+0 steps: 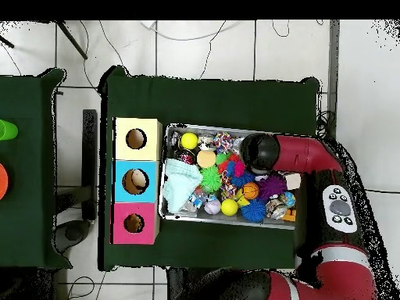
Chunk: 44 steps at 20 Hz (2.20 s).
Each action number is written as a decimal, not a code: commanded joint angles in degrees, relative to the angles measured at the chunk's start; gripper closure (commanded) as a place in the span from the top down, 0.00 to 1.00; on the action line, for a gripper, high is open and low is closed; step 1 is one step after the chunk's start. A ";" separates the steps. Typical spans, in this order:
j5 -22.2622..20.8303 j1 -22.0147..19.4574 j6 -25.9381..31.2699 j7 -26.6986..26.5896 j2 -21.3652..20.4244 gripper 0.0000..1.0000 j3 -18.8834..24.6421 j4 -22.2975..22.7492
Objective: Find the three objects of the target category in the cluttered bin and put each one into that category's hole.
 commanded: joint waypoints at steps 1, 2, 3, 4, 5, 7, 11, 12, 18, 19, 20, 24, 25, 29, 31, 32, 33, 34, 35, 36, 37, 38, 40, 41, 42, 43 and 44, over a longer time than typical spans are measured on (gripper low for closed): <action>0.81 -1.51 -2.71 6.64 1.30 1.00 0.01 4.61; 0.55 -1.55 -4.19 6.87 1.20 1.00 -0.02 4.92; 0.58 -1.62 -5.26 7.30 0.98 1.00 -0.07 5.26; 0.39 -1.49 -5.22 7.10 0.92 1.00 -0.26 5.34; 0.37 -1.45 -5.51 7.17 0.76 1.00 -0.36 5.77; 0.37 -1.31 -5.75 7.27 0.53 1.00 -0.64 6.10; 0.17 -0.97 -6.88 7.68 -0.91 1.00 -1.48 8.02; 0.14 -0.84 -7.03 7.67 -1.53 1.00 -1.71 8.62; 1.55 0.48 -2.31 6.23 -5.45 1.00 -2.56 8.64; 2.14 0.83 -0.41 5.87 -6.34 1.00 -2.51 8.05; 2.85 1.23 1.59 5.64 -7.30 1.00 -2.45 7.51; 4.97 3.35 10.67 5.39 -8.15 1.00 -3.07 2.83; 5.32 3.85 12.30 5.49 -8.04 1.00 -3.34 1.72; 5.90 5.13 15.66 5.97 -7.34 1.00 -4.05 -1.30; 6.14 5.48 17.12 6.01 -7.20 1.00 -4.17 -2.39; 6.18 5.65 18.00 5.95 -7.12 1.00 -4.27 -3.01; 6.23 5.79 18.60 5.99 -7.08 1.00 -4.34 -3.48; 6.25 5.92 19.17 5.99 -7.07 1.00 -4.41 -3.89; 6.27 6.00 19.43 6.04 -7.14 1.00 -4.47 -4.04; 6.30 6.15 19.64 6.15 -7.18 1.00 -4.62 -4.13; 6.27 6.37 19.40 6.34 -7.52 1.00 -4.81 -3.57; 6.38 6.62 18.80 7.07 -7.73 1.00 -5.07 -2.87; 6.44 6.99 16.16 8.49 -8.17 1.00 -5.50 -0.44; 6.53 7.27 14.00 9.57 -8.65 1.00 -5.83 1.43; 6.44 7.59 12.10 10.35 -8.93 1.00 -6.15 2.95; 6.35 7.91 10.20 11.12 -9.22 1.00 -6.46 4.46; 6.26 8.39 8.86 11.95 -9.19 1.00 -6.88 5.41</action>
